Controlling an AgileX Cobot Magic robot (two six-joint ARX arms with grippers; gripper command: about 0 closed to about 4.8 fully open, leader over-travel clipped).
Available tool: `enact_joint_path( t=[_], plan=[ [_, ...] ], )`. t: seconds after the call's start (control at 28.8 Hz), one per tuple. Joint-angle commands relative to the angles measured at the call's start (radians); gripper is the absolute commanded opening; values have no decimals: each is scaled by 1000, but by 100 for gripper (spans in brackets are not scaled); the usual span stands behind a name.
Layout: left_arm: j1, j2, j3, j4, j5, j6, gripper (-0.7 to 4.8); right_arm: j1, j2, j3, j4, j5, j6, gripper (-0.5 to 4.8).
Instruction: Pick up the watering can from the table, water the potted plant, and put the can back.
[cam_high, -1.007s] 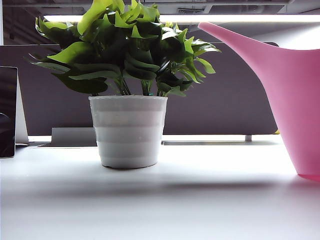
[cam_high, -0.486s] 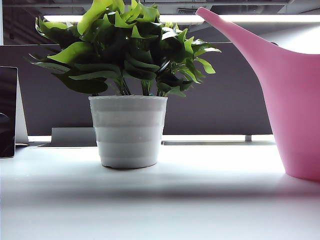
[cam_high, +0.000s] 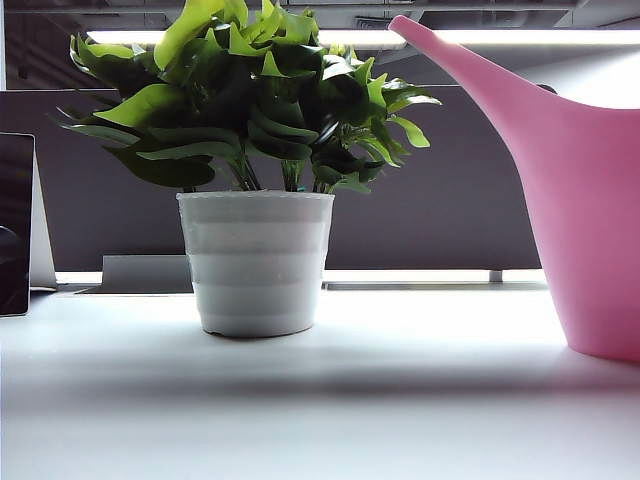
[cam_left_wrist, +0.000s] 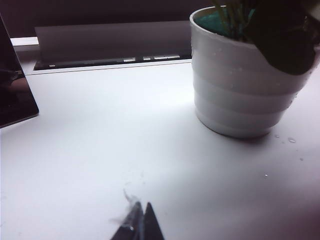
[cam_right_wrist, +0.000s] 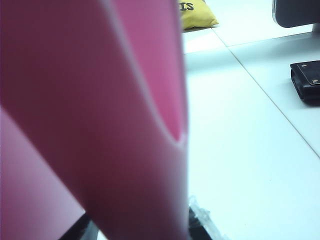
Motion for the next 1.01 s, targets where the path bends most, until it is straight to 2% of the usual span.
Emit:
enact_joint_path(
  t=[0.03,0.31,0.45,0.49,0.87,1.01],
  plan=[
    [-1,1,-6,-4,2,2,-5,-1,-4,-2,21,28,7,212],
    [-1,1,-6,-3,1,2,-5,-49,-13,-2,18,13,47,212],
    [-1,1,-6,-4,1,2,-5,-54,-45,-2,-9,-43,50,212],
    [-1,1,-6,-4,1,2,-5,-54,-63,-2,-34,-66,51,212],
    [-1,1,-6,-3,1,2,-5,-57,-246,-1,-240,-57,60,227],
    [-1,1,-6,-4,1,2,-5,-70,-294,-1,-303,-68,62,267]
  ],
)
